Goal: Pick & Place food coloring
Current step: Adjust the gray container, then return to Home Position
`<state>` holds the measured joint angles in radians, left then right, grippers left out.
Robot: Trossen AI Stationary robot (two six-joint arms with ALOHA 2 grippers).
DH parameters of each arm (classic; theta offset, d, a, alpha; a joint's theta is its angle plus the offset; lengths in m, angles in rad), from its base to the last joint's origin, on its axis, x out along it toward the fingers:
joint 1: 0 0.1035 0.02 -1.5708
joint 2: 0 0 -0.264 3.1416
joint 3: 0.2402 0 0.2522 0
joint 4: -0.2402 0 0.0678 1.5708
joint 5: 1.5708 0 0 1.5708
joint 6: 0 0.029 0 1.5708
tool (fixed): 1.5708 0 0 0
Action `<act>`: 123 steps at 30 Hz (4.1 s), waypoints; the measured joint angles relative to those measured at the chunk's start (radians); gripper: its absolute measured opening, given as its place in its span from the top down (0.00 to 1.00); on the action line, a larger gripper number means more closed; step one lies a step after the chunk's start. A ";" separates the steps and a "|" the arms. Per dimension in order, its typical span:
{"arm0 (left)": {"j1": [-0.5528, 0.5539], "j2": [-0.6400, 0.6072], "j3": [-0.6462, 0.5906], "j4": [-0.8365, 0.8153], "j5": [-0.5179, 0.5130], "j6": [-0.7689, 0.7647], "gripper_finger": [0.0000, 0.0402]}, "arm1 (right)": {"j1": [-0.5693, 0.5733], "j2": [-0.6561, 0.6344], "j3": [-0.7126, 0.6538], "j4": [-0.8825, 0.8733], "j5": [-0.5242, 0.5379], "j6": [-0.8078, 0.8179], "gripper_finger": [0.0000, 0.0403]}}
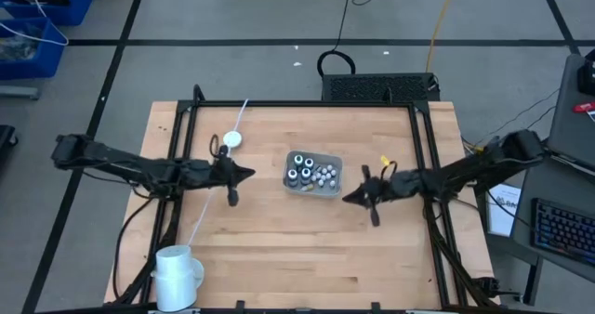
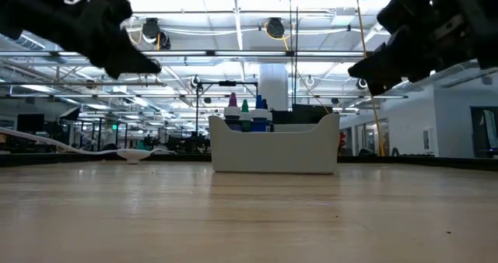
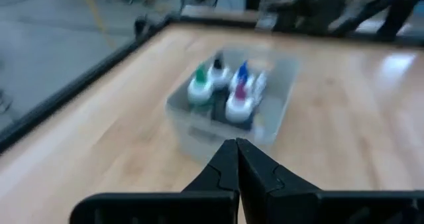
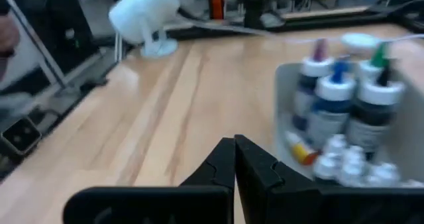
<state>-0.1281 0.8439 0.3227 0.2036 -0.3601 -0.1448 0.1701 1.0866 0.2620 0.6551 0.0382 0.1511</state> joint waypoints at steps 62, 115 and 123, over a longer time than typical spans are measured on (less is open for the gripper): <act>0.185 -0.244 0.002 -0.018 0.438 0.441 1.00 | -0.067 -0.384 -0.055 -0.210 0.098 -0.248 1.00; 0.386 -0.608 -0.313 0.097 0.609 0.300 1.00 | -0.319 -0.961 -0.247 -0.470 0.009 -0.056 1.00; 0.288 -0.741 -0.311 -0.024 0.504 0.339 1.00 | -0.285 -1.023 -0.247 -0.504 -0.017 -0.050 1.00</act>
<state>0.1602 0.1034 0.0116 0.1800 0.1437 0.1941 -0.1145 0.0633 0.0151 0.1514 0.0212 0.1012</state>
